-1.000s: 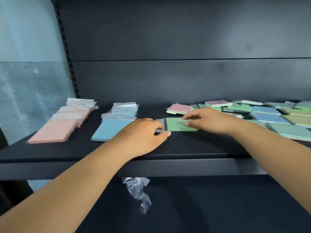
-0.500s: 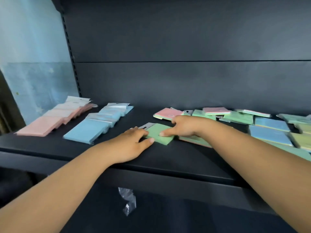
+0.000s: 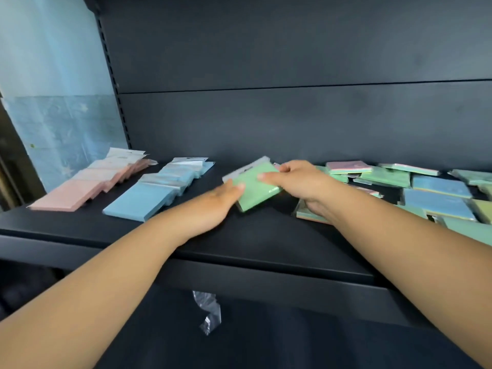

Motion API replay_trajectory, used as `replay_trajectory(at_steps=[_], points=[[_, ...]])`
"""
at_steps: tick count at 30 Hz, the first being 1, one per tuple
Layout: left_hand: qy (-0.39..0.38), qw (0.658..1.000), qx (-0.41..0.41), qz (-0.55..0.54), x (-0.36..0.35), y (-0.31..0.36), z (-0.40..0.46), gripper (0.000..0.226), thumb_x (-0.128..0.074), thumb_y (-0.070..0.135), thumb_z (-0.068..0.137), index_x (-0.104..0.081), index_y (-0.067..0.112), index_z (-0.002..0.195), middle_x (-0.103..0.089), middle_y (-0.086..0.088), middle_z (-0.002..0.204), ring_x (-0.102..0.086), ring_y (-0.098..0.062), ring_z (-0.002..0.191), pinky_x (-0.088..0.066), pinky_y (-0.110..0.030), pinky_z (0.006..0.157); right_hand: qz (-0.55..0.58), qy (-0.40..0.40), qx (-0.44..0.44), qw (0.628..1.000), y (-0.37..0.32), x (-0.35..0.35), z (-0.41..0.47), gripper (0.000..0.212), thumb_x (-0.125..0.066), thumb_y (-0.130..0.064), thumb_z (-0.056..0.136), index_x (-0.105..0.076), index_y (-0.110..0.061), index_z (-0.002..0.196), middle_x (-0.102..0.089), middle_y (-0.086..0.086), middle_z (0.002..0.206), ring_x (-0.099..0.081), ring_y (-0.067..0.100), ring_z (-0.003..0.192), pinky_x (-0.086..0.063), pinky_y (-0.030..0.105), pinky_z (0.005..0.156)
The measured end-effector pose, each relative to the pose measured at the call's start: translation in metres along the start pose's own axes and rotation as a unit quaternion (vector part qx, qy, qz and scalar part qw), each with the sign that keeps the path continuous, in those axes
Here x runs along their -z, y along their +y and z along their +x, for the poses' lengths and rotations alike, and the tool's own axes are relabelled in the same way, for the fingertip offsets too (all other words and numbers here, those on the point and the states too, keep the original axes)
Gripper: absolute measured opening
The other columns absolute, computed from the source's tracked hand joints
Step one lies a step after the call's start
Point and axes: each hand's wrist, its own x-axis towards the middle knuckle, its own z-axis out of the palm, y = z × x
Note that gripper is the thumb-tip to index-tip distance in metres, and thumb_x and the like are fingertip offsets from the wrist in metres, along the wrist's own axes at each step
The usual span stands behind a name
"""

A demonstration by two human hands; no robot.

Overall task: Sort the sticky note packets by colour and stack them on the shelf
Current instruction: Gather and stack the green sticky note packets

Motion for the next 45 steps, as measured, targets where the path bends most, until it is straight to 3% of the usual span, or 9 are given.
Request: replay_trajectory(at_steps=[4, 7, 13, 18, 23, 30, 38, 42, 45], points=[[0.015, 0.906, 0.023, -0.423, 0.000, 0.024, 0.008, 0.019, -0.043, 0.033, 0.096, -0.055, 0.021, 0.106, -0.067, -0.001, 0.101, -0.065, -0.019, 0.092, -0.054, -0.032, 0.080, 0.032, 0.026, 0.041, 0.998, -0.013, 0.009, -0.009, 0.032, -0.061, -0.037, 0.086, -0.044, -0.016, 0.069, -0.048, -0.003, 0.069, -0.042, 0.012, 0.065, -0.031, 0.023, 0.061], [0.026, 0.850, 0.024, -0.525, -0.003, 0.034, 0.016, 0.012, -0.047, 0.013, 0.095, -0.059, 0.013, 0.092, -0.071, -0.003, 0.079, -0.069, -0.013, 0.063, -0.058, -0.027, 0.055, 0.048, -0.004, 0.016, 0.999, -0.015, 0.032, -0.019, 0.033, -0.051, -0.043, 0.091, -0.056, -0.016, 0.072, -0.064, -0.002, 0.079, -0.056, 0.014, 0.078, -0.036, 0.029, 0.081], [-0.003, 0.817, 0.014, -0.577, 0.003, 0.060, 0.030, 0.011, -0.044, 0.006, 0.096, -0.055, 0.009, 0.095, -0.068, -0.008, 0.084, -0.068, -0.019, 0.062, -0.055, -0.031, 0.043, -0.107, 0.075, -0.059, 0.990, 0.013, 0.120, -0.046, 0.015, -0.057, -0.029, 0.089, -0.060, -0.022, 0.077, -0.064, -0.008, 0.086, -0.056, 0.013, 0.092, -0.041, 0.029, 0.087], [-0.083, 0.837, 0.003, -0.541, -0.023, 0.090, 0.038, 0.014, -0.042, 0.009, 0.097, -0.055, 0.014, 0.092, -0.067, -0.005, 0.086, -0.066, -0.018, 0.075, -0.054, -0.036, 0.063, -0.214, 0.071, -0.126, 0.966, 0.041, 0.155, -0.076, 0.018, -0.063, -0.036, 0.083, -0.065, -0.021, 0.091, -0.063, -0.002, 0.104, -0.055, 0.018, 0.105, -0.041, 0.033, 0.095], [-0.169, 0.848, 0.000, -0.503, -0.070, 0.122, 0.032, 0.014, -0.039, 0.006, 0.097, -0.052, 0.012, 0.096, -0.065, -0.007, 0.090, -0.065, -0.020, 0.072, -0.057, -0.039, 0.063, -0.250, 0.099, -0.135, 0.954, 0.048, 0.179, -0.113, 0.011, -0.059, -0.038, 0.086, -0.063, -0.028, 0.086, -0.056, -0.016, 0.087, -0.050, 0.003, 0.086, -0.033, 0.021, 0.082], [-0.180, 0.862, -0.018, -0.474, -0.107, 0.145, 0.027, 0.017, -0.040, 0.008, 0.097, -0.048, 0.017, 0.085, -0.062, -0.003, 0.087, -0.060, -0.017, 0.075, -0.049, -0.035, 0.069, -0.282, 0.105, -0.183, 0.936, 0.064, 0.189, -0.151, 0.030, -0.053, -0.047, 0.087, -0.061, -0.035, 0.114, -0.053, -0.016, 0.123, -0.043, 0.009, 0.123, -0.028, 0.025, 0.107], [-0.175, 0.854, 0.005, -0.491, -0.125, 0.136, 0.038, 0.032, -0.036, 0.010, 0.099, -0.048, 0.017, 0.128, -0.061, -0.005, 0.122, -0.061, -0.024, 0.104, -0.051, -0.039, 0.064, -0.385, 0.100, -0.127, 0.908, 0.080, 0.165, -0.170, 0.048, -0.031, -0.042, 0.098, -0.036, -0.023, 0.142, -0.029, -0.006, 0.152, -0.022, 0.010, 0.140, -0.014, 0.017, 0.107], [-0.194, 0.841, -0.007, -0.504, -0.136, 0.152, 0.030, 0.020, -0.038, 0.010, 0.099, -0.052, 0.018, 0.110, -0.064, -0.004, 0.108, -0.063, -0.019, 0.086, -0.050, -0.037, 0.059, -0.334, 0.145, -0.103, 0.926, 0.084, 0.173, -0.170, 0.043, -0.037, -0.040, 0.097, -0.046, -0.021, 0.135, -0.033, -0.002, 0.151, -0.027, 0.012, 0.139, -0.017, 0.023, 0.112], [-0.193, 0.837, -0.022, -0.512, -0.149, 0.166, 0.023, 0.014, -0.040, 0.011, 0.098, -0.051, 0.019, 0.098, -0.064, -0.002, 0.097, -0.063, -0.018, 0.081, -0.051, -0.036, 0.057, -0.360, 0.267, -0.107, 0.888, 0.090, 0.202, -0.178, 0.042, -0.050, -0.032, 0.093, -0.051, -0.015, 0.131, -0.045, 0.001, 0.142, -0.040, 0.017, 0.130, -0.026, 0.019, 0.098]])
